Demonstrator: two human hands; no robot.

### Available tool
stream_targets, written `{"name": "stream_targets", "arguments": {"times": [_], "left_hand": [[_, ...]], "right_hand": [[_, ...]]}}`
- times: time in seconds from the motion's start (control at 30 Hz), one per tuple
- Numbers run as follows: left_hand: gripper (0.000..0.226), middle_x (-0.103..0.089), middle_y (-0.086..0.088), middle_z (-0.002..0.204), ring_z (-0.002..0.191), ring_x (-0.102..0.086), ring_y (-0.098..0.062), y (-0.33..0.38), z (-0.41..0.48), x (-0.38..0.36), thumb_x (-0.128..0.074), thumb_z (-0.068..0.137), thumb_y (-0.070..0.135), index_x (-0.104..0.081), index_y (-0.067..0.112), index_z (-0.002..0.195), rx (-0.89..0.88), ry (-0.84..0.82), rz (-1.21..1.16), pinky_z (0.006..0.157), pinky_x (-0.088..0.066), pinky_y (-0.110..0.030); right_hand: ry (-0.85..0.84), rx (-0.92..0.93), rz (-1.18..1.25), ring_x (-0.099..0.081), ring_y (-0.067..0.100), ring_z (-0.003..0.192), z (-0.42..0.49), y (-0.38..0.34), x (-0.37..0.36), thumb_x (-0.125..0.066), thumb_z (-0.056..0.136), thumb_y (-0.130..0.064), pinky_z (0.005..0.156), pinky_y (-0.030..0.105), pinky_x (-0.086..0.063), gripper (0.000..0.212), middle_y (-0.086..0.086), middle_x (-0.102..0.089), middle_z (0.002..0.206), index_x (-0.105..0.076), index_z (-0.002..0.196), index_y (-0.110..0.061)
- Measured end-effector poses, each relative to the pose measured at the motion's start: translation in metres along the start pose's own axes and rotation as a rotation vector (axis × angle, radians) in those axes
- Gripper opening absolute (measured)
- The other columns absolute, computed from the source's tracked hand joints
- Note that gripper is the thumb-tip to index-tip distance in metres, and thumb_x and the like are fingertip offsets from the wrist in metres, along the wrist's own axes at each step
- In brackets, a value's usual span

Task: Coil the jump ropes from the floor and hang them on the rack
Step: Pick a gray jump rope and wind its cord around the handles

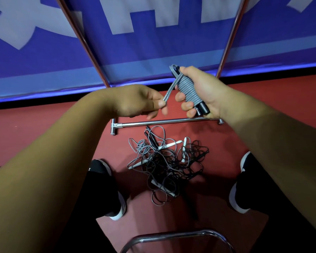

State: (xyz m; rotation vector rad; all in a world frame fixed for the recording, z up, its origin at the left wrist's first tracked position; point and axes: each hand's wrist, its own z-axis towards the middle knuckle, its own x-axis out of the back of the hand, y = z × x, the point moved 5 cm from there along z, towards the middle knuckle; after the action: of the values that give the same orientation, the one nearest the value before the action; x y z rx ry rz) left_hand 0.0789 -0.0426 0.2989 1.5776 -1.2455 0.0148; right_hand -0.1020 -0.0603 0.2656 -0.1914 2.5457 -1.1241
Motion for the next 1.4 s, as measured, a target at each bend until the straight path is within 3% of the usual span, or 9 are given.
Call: {"name": "stream_targets", "arguments": {"times": [0.1,0.33,0.6,0.8,0.93,1.07,1.17,1.27,1.4], "left_hand": [[0.030,-0.062,0.009,0.072,0.065,-0.052,-0.010,-0.013,0.005,0.008,-0.048,0.109,0.041,-0.071,0.029,0.094,0.137,0.126,0.233,0.068,-0.040,-0.028],[0.031,-0.067,-0.002,0.090,0.086,-0.060,-0.022,-0.020,0.011,0.009,-0.046,0.110,0.037,-0.067,0.026,0.090,0.212,0.222,0.352,0.076,-0.040,-0.031],[0.021,-0.065,0.007,0.068,0.065,-0.065,-0.013,0.006,0.006,0.011,-0.056,0.092,0.002,-0.063,0.022,0.088,-0.053,0.350,0.407,0.059,-0.043,-0.021],[0.017,-0.069,0.007,0.081,0.072,-0.060,-0.008,0.011,0.006,0.004,-0.067,0.091,0.005,-0.074,0.019,0.097,-0.222,0.270,0.387,0.068,-0.044,-0.016],[0.020,-0.074,0.005,0.082,0.074,-0.067,-0.007,0.016,0.010,0.001,-0.067,0.089,0.004,-0.077,0.020,0.095,-0.180,0.250,0.366,0.074,-0.052,-0.024],[0.020,-0.072,0.008,0.086,0.083,-0.067,-0.014,0.018,0.013,-0.001,-0.065,0.090,0.007,-0.077,0.020,0.100,-0.114,0.260,0.467,0.076,-0.050,-0.030],[0.017,-0.066,0.013,0.091,0.087,-0.060,-0.014,0.016,0.011,-0.003,-0.062,0.098,0.015,-0.075,0.019,0.109,-0.039,0.218,0.488,0.075,-0.039,-0.026],[0.019,-0.071,0.012,0.100,0.086,-0.059,-0.006,0.016,0.009,-0.004,-0.061,0.102,0.028,-0.076,0.022,0.111,-0.007,0.188,0.452,0.080,-0.045,-0.025],[0.013,-0.070,0.013,0.085,0.071,-0.058,-0.001,0.012,0.009,0.002,-0.067,0.093,0.014,-0.077,0.022,0.099,0.074,0.239,0.466,0.060,-0.033,-0.005]], "right_hand": [[-0.030,-0.031,-0.009,-0.033,0.014,0.046,-0.001,0.002,-0.001,-0.047,0.103,-0.063,0.045,0.021,-0.030,0.045,0.000,-0.047,0.070,-0.049,0.107,-0.018],[-0.279,-0.084,-0.087,-0.030,0.012,0.043,-0.013,0.003,-0.025,-0.043,0.103,-0.063,0.043,0.020,-0.029,0.046,-0.001,-0.043,0.071,-0.054,0.097,-0.019],[-0.556,-0.247,-0.123,-0.033,0.009,0.036,-0.029,0.023,-0.038,-0.048,0.096,-0.064,0.040,0.016,-0.032,0.053,0.003,-0.046,0.065,-0.064,0.104,-0.014],[-0.662,-0.404,-0.321,-0.041,0.012,0.037,-0.028,0.044,-0.038,-0.048,0.099,-0.061,0.043,0.018,-0.034,0.064,0.013,-0.068,0.081,-0.066,0.141,-0.017],[-0.539,-0.424,-0.454,-0.039,0.013,0.042,-0.018,0.055,-0.033,-0.044,0.108,-0.059,0.046,0.018,-0.035,0.042,0.009,-0.060,0.080,-0.073,0.121,-0.031],[-0.295,-0.301,-0.606,-0.038,0.012,0.048,-0.002,0.057,-0.019,-0.049,0.107,-0.061,0.047,0.019,-0.035,0.054,0.000,-0.050,0.069,-0.055,0.144,-0.021],[-0.162,-0.197,-0.668,-0.042,0.015,0.047,0.008,0.055,-0.010,-0.056,0.105,-0.060,0.049,0.023,-0.038,0.051,0.003,-0.052,0.074,-0.054,0.136,-0.019],[-0.083,-0.129,-0.732,-0.048,0.016,0.047,0.012,0.052,-0.002,-0.059,0.102,-0.060,0.050,0.027,-0.045,0.046,0.008,-0.055,0.084,-0.059,0.127,-0.021],[-0.062,-0.105,-0.725,-0.049,0.017,0.047,0.015,0.049,0.001,-0.058,0.103,-0.058,0.049,0.027,-0.045,0.037,0.008,-0.054,0.085,-0.060,0.118,-0.024]]}}
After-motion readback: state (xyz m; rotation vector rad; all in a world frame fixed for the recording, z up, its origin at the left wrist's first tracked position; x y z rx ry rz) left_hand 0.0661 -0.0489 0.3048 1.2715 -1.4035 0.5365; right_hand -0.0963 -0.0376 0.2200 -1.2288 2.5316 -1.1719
